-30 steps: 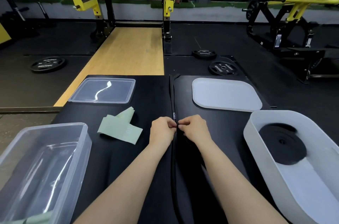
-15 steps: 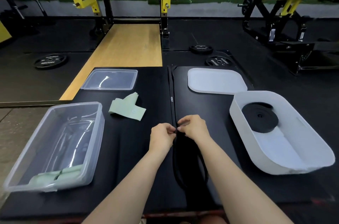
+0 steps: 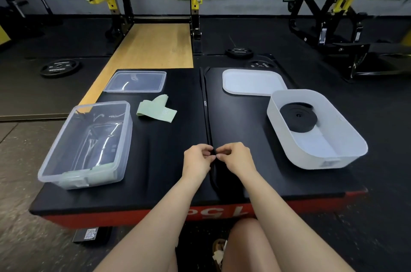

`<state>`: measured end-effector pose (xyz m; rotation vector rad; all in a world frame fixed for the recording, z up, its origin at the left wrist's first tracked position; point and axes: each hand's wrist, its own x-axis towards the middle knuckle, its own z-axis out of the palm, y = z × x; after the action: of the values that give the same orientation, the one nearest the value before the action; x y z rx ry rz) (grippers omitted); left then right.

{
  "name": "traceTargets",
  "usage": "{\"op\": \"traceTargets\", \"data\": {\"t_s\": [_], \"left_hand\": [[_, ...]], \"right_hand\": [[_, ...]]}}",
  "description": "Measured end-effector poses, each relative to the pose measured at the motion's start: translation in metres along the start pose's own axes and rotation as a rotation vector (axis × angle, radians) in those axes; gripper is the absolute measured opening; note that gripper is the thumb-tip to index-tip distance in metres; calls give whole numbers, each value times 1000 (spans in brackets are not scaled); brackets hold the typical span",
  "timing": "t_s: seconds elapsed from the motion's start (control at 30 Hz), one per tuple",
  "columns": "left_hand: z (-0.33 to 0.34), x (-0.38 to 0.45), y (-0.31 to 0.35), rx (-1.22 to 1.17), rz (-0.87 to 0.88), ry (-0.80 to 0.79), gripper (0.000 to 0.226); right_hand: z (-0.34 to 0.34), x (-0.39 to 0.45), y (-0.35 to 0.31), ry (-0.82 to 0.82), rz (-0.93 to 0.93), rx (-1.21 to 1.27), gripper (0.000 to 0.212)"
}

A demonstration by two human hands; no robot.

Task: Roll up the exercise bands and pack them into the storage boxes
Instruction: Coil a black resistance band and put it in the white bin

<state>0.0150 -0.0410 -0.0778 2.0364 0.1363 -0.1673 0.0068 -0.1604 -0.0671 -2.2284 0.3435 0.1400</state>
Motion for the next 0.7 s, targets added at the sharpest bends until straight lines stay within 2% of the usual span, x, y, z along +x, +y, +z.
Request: {"op": "traceTargets", "data": {"t_s": [0.23, 0.47, 0.7], "left_hand": [[2, -25, -5, -72, -12, 23, 26], [3, -32, -3, -32, -40, 33, 27], [3, -35, 6, 80, -34, 2, 34]], "right_hand": [[6, -35, 8, 17, -17, -11, 20], [11, -64, 18, 15, -103, -88, 23], [24, -83, 32, -2, -215, -262, 64]]}}
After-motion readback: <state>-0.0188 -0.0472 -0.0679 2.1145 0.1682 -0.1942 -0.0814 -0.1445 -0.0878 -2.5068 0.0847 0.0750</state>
